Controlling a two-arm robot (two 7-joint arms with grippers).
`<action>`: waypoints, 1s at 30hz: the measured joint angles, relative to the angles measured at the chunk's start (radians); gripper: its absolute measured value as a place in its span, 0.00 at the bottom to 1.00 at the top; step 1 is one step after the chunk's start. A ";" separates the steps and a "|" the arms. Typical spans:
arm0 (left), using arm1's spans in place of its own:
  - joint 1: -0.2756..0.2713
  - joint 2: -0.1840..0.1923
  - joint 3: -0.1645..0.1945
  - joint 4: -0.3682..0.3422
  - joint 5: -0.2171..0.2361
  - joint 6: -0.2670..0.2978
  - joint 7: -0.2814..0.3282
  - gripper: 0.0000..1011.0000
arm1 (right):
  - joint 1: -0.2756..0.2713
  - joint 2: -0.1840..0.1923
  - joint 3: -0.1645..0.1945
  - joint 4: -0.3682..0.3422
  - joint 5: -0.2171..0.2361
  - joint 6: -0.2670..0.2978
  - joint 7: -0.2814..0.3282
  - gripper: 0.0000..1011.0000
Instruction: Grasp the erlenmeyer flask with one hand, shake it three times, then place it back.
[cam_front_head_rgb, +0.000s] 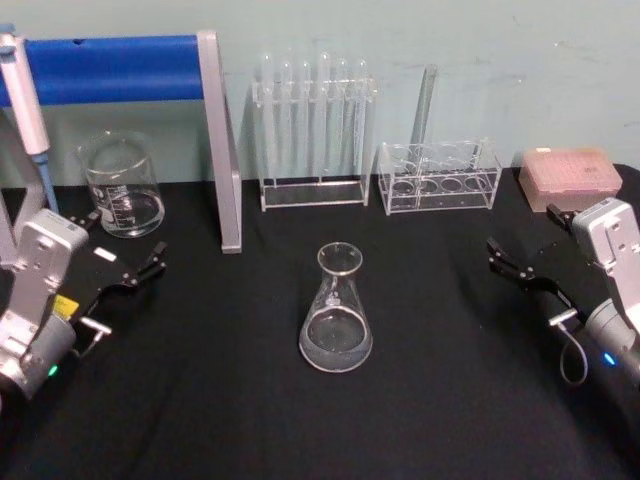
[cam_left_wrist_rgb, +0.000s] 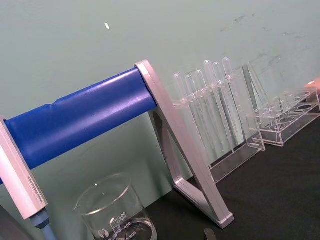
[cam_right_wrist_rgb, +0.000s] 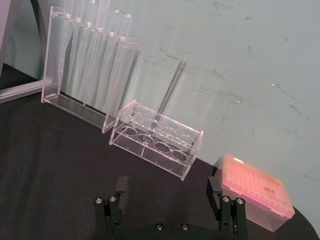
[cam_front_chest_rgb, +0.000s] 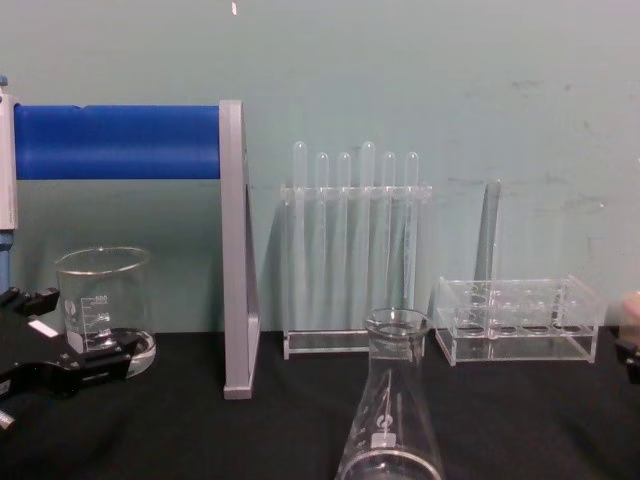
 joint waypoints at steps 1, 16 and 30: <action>0.000 0.000 0.000 0.000 0.000 0.000 0.000 0.99 | 0.000 0.000 0.000 0.000 0.000 0.000 0.000 0.99; 0.000 0.000 0.000 0.000 0.000 0.000 0.000 0.99 | 0.000 0.000 0.001 0.000 0.000 0.000 0.003 0.99; 0.000 0.000 0.000 0.000 0.000 0.000 0.000 0.99 | -0.018 0.005 0.040 -0.034 0.103 0.009 0.192 0.99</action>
